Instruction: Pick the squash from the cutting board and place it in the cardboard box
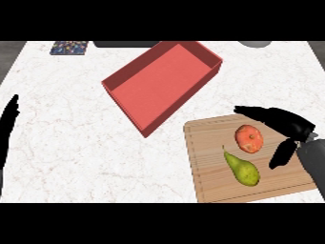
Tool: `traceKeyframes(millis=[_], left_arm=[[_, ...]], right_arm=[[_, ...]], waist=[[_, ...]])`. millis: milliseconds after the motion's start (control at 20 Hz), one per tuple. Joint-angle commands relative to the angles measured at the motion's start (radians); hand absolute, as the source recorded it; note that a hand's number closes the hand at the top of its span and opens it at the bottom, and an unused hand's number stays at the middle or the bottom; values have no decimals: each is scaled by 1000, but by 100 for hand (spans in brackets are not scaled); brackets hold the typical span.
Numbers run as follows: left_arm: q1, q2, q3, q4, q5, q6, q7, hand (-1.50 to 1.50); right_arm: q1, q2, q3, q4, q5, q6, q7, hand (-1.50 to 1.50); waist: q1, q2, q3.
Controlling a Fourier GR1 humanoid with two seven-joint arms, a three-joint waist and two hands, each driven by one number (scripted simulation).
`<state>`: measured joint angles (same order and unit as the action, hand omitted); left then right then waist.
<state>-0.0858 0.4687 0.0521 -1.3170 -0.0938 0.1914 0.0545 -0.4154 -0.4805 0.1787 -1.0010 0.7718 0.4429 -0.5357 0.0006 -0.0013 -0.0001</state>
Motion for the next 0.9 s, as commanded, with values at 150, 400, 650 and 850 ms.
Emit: traceKeyframes(millis=[150,400,650,850], left_arm=[[18,-26,48,8,-35,-30,-30,0],[-8,-46,49,-12,-50,-38,-3,0],[69,-58,56,-119,-65,-50,23,0],[1,-57,64,-51,-68,-68,20,0]], right_arm=[[113,-13,-14,-198,30,80,41,-150],[30,77,12,-45,126,40,129,-150],[76,136,30,-12,194,-44,168,-150],[11,107,-25,96,222,-225,65,150]], waist=[[-4,0,0],[4,2,0],[6,1,0],[8,4,1]])
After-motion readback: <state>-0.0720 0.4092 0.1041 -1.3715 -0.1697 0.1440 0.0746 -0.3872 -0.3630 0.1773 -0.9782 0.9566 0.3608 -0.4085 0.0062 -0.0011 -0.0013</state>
